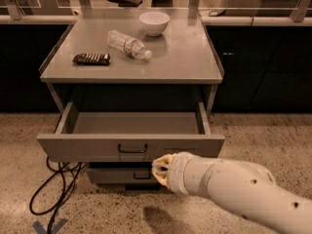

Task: Open top drawer

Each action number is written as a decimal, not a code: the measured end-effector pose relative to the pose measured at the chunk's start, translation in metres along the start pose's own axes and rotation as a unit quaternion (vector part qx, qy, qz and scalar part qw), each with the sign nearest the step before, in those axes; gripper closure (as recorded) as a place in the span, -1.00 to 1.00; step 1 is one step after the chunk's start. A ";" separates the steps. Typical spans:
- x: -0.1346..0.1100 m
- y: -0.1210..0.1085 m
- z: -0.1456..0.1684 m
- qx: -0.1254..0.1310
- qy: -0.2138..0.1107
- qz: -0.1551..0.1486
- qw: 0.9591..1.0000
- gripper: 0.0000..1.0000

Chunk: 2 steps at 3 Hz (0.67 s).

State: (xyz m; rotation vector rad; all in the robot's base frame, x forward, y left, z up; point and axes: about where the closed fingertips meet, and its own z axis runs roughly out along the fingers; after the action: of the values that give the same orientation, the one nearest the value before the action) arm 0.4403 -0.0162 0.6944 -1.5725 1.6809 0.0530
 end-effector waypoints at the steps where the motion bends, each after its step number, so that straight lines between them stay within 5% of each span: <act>1: -0.010 0.013 -0.007 0.001 -0.005 -0.005 1.000 0.64; 2: -0.010 0.012 -0.007 0.001 -0.005 -0.005 1.000 0.18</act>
Offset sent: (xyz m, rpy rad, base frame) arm -0.0163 0.0073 0.0028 0.0036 -0.0080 0.0119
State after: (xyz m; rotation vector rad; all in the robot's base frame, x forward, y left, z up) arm 0.4253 -0.0088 0.6990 -1.5762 1.6638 0.0541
